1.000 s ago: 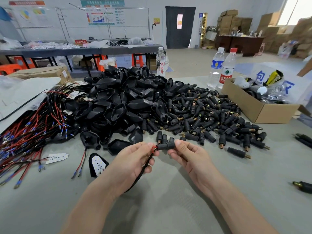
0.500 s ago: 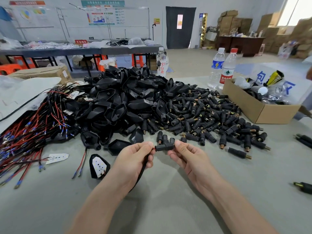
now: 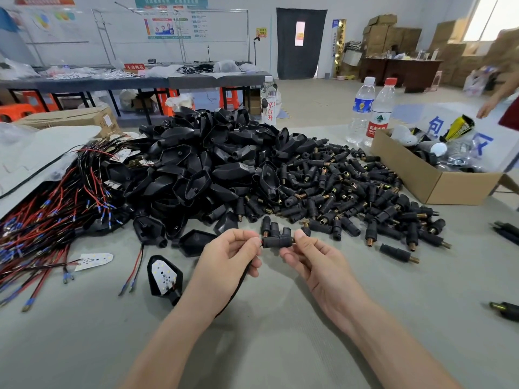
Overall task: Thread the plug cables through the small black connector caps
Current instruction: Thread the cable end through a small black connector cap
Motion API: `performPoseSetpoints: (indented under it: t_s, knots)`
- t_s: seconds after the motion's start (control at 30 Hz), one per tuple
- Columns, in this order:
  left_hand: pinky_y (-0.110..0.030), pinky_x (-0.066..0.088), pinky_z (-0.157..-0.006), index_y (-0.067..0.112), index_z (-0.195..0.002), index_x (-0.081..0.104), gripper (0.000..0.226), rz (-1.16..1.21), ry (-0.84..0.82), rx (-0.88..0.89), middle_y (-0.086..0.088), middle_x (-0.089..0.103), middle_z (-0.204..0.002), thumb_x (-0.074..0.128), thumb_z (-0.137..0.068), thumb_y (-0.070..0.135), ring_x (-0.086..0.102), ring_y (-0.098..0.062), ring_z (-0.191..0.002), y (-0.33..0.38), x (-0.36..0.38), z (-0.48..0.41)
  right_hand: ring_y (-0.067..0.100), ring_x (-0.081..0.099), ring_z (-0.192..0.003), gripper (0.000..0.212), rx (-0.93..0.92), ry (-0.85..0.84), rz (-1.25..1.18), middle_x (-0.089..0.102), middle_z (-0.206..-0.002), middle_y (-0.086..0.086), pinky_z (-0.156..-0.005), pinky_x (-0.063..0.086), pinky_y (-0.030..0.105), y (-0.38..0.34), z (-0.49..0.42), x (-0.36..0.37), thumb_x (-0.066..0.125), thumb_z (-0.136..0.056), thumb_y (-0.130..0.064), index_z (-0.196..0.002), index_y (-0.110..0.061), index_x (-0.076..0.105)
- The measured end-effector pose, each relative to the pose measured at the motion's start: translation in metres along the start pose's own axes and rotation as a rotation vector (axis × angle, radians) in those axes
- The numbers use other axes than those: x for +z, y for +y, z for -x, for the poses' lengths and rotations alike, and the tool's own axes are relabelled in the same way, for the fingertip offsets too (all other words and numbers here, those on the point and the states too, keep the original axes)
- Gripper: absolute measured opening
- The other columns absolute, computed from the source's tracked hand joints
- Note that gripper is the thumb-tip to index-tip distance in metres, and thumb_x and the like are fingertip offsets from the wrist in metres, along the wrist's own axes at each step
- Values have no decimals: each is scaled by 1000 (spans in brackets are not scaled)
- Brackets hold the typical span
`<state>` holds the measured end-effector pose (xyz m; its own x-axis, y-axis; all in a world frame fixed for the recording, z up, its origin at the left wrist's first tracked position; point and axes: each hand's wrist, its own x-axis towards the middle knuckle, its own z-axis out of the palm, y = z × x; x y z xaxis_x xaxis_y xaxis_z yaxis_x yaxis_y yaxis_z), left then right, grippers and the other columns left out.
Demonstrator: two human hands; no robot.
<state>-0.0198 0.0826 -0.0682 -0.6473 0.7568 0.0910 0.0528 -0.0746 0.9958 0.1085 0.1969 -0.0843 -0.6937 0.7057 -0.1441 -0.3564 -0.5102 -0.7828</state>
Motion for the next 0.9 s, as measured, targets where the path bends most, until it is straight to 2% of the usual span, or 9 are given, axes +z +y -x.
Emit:
performPoseSetpoints:
  t_s: [0.13,0.27,0.43,0.63,0.9]
  knots:
    - [-18,51,-53,4,-94,63,6,-34,57,14,-1,68,-65,60,-98,7,61,-12,-54,0,1,1,17,74,-85,36,-45,-53,31,75,-97,17,-73,57,18,1,0,1,71,-81,-24,-104,3,67]
    - [-19,50,-52,4,-95,63,9,0,92,-41,-2,68,-62,58,-99,11,60,-14,-52,-2,4,1,24,75,-88,33,-106,-74,71,74,-93,15,-76,58,22,3,-1,2,78,-72,-16,-99,-6,62]
    - [-22,49,-52,2,-94,62,8,126,46,-107,-4,67,-66,57,-99,7,59,-13,-56,-3,5,-1,26,75,-89,32,-137,-105,94,74,-95,16,-78,58,23,3,-1,1,80,-71,-19,-96,-8,63]
    - [-21,48,-54,3,-90,64,11,153,-63,-122,-9,65,-72,58,-98,8,57,-15,-59,-1,3,2,23,75,-85,32,-138,-86,87,74,-92,16,-75,58,22,0,0,-1,79,-73,-22,-97,-9,63]
    - [-22,49,-53,5,-92,67,11,164,-21,-90,-6,69,-75,60,-98,12,59,-14,-60,-1,4,0,23,75,-87,24,-116,-103,54,75,-95,18,-75,58,22,-2,-1,-4,76,-77,-19,-96,-10,65]
